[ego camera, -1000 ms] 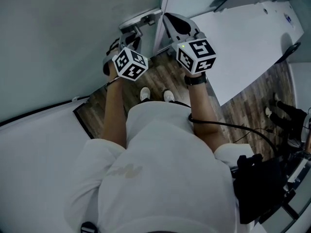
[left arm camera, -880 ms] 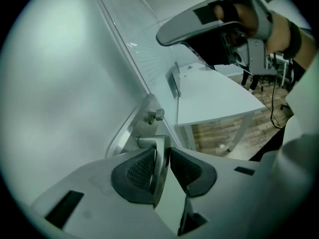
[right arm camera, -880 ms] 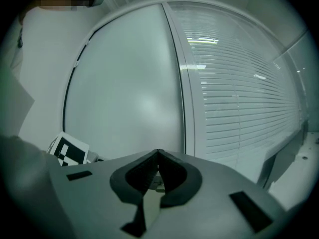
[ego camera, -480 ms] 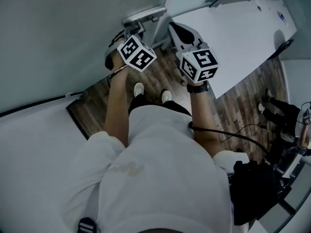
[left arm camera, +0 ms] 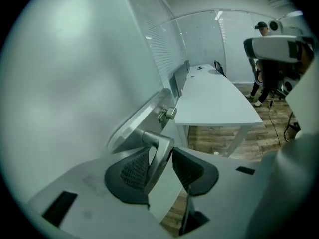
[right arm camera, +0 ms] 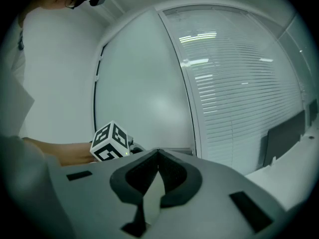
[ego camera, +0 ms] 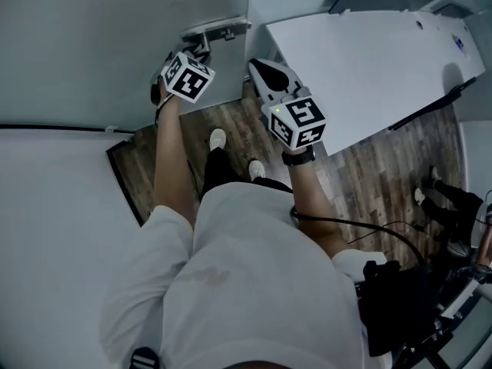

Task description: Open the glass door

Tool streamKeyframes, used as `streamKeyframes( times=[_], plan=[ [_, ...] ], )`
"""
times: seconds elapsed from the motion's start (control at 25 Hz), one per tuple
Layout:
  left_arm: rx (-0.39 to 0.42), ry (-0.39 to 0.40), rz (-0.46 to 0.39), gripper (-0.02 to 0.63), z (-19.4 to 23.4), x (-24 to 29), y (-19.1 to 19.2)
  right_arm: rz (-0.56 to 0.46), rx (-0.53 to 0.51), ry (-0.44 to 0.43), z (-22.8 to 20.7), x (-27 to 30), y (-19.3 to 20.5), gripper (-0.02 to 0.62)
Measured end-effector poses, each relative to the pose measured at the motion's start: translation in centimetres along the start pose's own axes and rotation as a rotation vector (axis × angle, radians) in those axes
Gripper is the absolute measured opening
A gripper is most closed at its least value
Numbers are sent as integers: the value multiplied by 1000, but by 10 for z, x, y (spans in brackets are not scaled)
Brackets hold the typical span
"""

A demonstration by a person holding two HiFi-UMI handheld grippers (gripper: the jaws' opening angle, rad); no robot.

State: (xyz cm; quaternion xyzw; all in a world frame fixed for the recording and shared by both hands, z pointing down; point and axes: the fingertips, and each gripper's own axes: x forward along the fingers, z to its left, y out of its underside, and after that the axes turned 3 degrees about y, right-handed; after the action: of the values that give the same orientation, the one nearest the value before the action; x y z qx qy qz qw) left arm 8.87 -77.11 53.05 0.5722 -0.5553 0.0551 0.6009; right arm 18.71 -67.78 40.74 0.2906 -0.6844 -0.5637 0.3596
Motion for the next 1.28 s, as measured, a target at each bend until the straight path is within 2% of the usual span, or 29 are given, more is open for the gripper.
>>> streamKeyframes(
  times=[0.2, 0.4, 0.6, 0.76, 1.0, 1.16, 1.28],
  plan=[
    [-25, 62, 19, 126, -33, -19, 10, -4, 54, -40, -1, -39, 17, 3],
    [-4, 57, 6, 135, -61, -44, 20, -25, 64, -59, 8, -62, 14, 3],
    [15, 95, 6, 138, -88, -63, 42, -43, 76, -41, 19, -69, 10, 3],
    [50, 114, -26, 138, -111, -79, 49, -50, 98, 6, 26, -85, 11, 3],
    [122, 145, -46, 140, -148, -107, 80, -12, 128, 27, 80, -135, 44, 3],
    [168, 107, -63, 143, -153, -118, 81, 12, 78, 44, 98, -152, 45, 3],
    [201, 42, -29, 144, -164, -126, 90, 10, 69, 40, 107, -165, 41, 3]
  ],
)
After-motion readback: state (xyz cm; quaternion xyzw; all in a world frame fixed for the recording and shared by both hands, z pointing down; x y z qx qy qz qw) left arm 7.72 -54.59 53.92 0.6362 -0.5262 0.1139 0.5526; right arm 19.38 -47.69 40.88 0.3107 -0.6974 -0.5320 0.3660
